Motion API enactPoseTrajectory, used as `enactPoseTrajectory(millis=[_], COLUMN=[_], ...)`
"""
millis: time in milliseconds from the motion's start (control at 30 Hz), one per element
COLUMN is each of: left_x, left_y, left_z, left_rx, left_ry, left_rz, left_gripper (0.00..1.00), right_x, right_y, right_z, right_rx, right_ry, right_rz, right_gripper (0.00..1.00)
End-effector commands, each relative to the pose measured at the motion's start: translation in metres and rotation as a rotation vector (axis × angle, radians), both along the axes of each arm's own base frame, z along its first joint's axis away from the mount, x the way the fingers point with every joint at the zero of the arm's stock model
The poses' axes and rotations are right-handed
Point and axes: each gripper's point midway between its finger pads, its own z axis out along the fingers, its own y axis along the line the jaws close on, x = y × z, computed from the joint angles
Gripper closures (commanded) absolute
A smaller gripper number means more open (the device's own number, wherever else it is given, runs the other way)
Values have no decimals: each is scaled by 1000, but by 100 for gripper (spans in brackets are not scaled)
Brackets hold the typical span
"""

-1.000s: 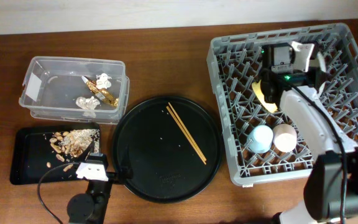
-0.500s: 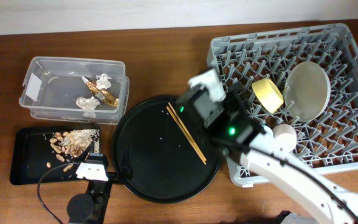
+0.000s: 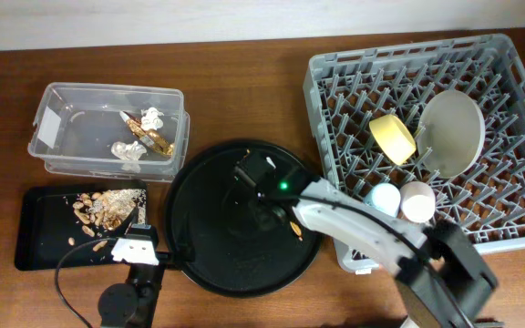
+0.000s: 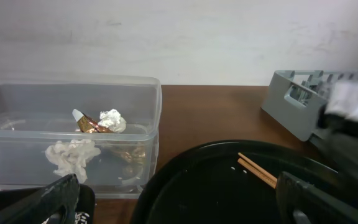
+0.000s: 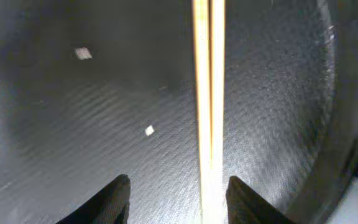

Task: Sort waste into correct bins and load items into the dishwasher rack

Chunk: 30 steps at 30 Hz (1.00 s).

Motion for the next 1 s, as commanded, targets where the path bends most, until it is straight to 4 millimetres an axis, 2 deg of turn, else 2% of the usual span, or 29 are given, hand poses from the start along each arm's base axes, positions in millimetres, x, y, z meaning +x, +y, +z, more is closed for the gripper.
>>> enactPoseTrajectory(millis=[0,67,167,200,333,467,600,833,900,967], left_x=[0,0,0,0,0,0,0,0,0,0], left_y=[0,0,0,0,0,0,0,0,0,0], left_z=[-2,-2,-2,-2,-2,-2,-2,-2,-2,-2], left_rx=[15,15,15,15,15,15,15,15,15,15], left_ry=[0,0,0,0,0,0,0,0,0,0], left_rz=[-6,-6,-6,-6,-6,-6,-6,-6,-6,-6], left_gripper=[1,1,1,1,1,1,1,1,1,1], right_x=[17,17,7,5,-1,2,13,3,2,-1], right_y=[-19,-18,-6,-3,1,-3,-12,-4,-4,-1], right_z=[-25,-32,-36,-38,-39,-40,-41,-54,-56,-56], right_rx=[-13,24,97,99,77,53,-6,31,33,50], right_ry=[49,95,161,170,160,142,82,151,160,175], right_rz=[-55,-21,5,13,48,44,28,41,42,46], right_gripper=[47,48,53,58,67,67,67,72,78,80])
